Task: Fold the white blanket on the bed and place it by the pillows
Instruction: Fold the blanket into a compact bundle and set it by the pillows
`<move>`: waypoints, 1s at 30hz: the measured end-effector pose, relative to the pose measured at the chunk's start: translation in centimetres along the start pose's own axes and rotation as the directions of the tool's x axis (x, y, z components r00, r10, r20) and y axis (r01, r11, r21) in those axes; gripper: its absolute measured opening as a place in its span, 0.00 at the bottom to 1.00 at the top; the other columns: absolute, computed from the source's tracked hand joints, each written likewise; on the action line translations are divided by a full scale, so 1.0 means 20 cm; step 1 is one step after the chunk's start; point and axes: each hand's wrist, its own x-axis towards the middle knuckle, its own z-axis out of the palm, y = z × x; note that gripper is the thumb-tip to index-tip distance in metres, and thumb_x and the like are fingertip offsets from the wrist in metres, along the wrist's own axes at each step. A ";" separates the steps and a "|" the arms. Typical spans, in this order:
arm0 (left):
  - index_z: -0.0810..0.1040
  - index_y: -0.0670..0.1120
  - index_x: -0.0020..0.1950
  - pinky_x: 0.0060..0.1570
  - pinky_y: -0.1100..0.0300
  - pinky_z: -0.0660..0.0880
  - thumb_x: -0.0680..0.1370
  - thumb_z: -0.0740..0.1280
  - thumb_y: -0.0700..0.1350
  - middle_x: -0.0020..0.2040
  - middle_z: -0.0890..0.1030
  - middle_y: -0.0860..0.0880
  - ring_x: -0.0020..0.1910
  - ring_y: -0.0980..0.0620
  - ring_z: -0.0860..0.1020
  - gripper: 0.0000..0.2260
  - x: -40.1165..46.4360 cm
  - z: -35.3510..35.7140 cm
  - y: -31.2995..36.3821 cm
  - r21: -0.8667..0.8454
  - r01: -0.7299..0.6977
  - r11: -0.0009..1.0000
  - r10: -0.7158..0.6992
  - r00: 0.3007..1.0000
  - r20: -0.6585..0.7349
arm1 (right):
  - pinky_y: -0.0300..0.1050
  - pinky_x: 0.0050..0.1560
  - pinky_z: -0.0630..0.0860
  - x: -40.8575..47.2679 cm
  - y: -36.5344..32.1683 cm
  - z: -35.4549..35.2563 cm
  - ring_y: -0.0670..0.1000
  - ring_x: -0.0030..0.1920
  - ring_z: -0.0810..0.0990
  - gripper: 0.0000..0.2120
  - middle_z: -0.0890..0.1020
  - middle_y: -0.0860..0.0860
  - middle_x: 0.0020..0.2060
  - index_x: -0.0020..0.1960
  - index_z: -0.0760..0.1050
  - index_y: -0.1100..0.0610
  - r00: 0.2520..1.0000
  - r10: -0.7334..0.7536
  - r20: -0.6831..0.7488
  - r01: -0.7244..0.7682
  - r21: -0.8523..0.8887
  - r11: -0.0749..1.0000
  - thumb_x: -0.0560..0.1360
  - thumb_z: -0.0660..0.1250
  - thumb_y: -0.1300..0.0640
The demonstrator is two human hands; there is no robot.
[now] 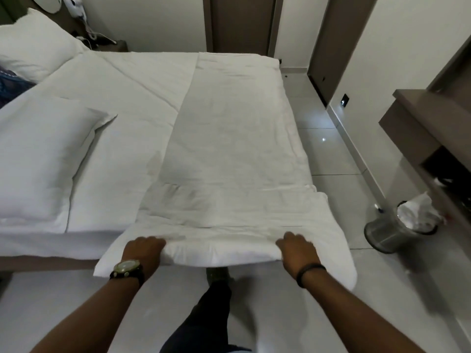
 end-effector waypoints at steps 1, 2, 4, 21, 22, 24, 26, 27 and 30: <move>0.75 0.57 0.62 0.55 0.54 0.72 0.76 0.59 0.46 0.60 0.79 0.51 0.59 0.47 0.77 0.16 0.06 -0.08 0.00 0.026 0.022 0.999 -0.021 0.999 -0.035 | 0.50 0.51 0.72 0.08 0.01 -0.09 0.59 0.58 0.74 0.13 0.73 0.54 0.59 0.60 0.74 0.52 0.999 0.011 -0.046 -0.011 -0.006 1.000 0.76 0.60 0.57; 0.75 0.56 0.61 0.53 0.53 0.71 0.77 0.59 0.45 0.58 0.80 0.50 0.57 0.46 0.77 0.14 0.12 -0.16 -0.01 0.039 0.041 0.998 -0.038 0.996 -0.080 | 0.50 0.50 0.71 0.17 0.02 -0.18 0.60 0.57 0.74 0.12 0.74 0.55 0.57 0.58 0.74 0.53 0.995 0.019 -0.098 -0.021 -0.021 1.000 0.76 0.60 0.58; 0.76 0.52 0.56 0.50 0.52 0.70 0.77 0.58 0.44 0.54 0.80 0.49 0.54 0.43 0.76 0.11 0.29 -0.35 -0.03 0.039 0.082 0.996 -0.074 0.984 -0.160 | 0.49 0.48 0.69 0.37 0.03 -0.36 0.60 0.55 0.74 0.12 0.77 0.55 0.53 0.55 0.76 0.54 0.981 0.041 -0.187 -0.048 -0.032 0.998 0.74 0.60 0.62; 0.77 0.51 0.53 0.62 0.45 0.62 0.77 0.59 0.44 0.56 0.81 0.46 0.60 0.40 0.72 0.10 2.58 -1.25 -0.22 0.038 0.134 0.990 -0.113 0.931 -0.348 | 0.73 0.70 0.48 2.56 0.32 -1.02 0.64 0.59 0.70 0.11 0.76 0.59 0.49 0.44 0.81 0.56 0.844 0.219 -0.489 -0.262 -0.020 0.965 0.70 0.63 0.68; 0.76 0.51 0.55 0.67 0.42 0.58 0.77 0.58 0.42 0.58 0.80 0.45 0.62 0.40 0.71 0.11 2.67 -1.24 -0.20 0.050 0.146 0.988 -0.121 0.937 -0.329 | 0.69 0.71 0.50 2.65 0.36 -1.00 0.63 0.61 0.69 0.13 0.76 0.57 0.52 0.49 0.80 0.54 0.860 0.243 -0.448 -0.271 0.002 0.963 0.72 0.61 0.66; 0.71 0.50 0.66 0.71 0.34 0.45 0.78 0.55 0.41 0.67 0.73 0.43 0.71 0.37 0.63 0.18 2.84 -1.14 -0.15 0.095 0.162 0.982 -0.136 0.963 -0.234 | 0.63 0.71 0.57 2.83 0.42 -0.91 0.61 0.64 0.68 0.15 0.75 0.55 0.59 0.60 0.77 0.50 0.900 0.244 -0.362 -0.232 0.078 0.970 0.77 0.59 0.61; 0.56 0.53 0.78 0.70 0.33 0.36 0.80 0.53 0.46 0.79 0.56 0.43 0.78 0.37 0.48 0.24 2.93 -0.96 -0.05 0.074 0.139 0.987 -0.131 0.986 -0.102 | 0.61 0.69 0.62 2.95 0.47 -0.76 0.60 0.69 0.66 0.19 0.70 0.56 0.67 0.71 0.68 0.49 0.951 0.202 -0.232 -0.156 0.204 0.967 0.80 0.59 0.50; 0.50 0.54 0.79 0.71 0.35 0.35 0.81 0.53 0.50 0.81 0.48 0.45 0.78 0.39 0.42 0.27 2.94 -0.87 0.02 0.024 0.109 0.994 -0.108 0.993 -0.054 | 0.62 0.70 0.61 2.96 0.47 -0.68 0.60 0.72 0.62 0.24 0.67 0.56 0.71 0.74 0.62 0.49 0.972 0.169 -0.162 -0.130 0.228 0.965 0.79 0.58 0.45; 0.48 0.55 0.80 0.73 0.38 0.40 0.81 0.51 0.55 0.81 0.46 0.48 0.79 0.43 0.42 0.28 2.91 -0.63 0.26 -0.125 -0.068 0.990 0.055 0.993 -0.105 | 0.62 0.74 0.49 2.97 0.46 -0.44 0.56 0.78 0.47 0.32 0.51 0.53 0.79 0.78 0.52 0.47 0.990 0.121 -0.070 -0.106 0.196 0.975 0.78 0.54 0.36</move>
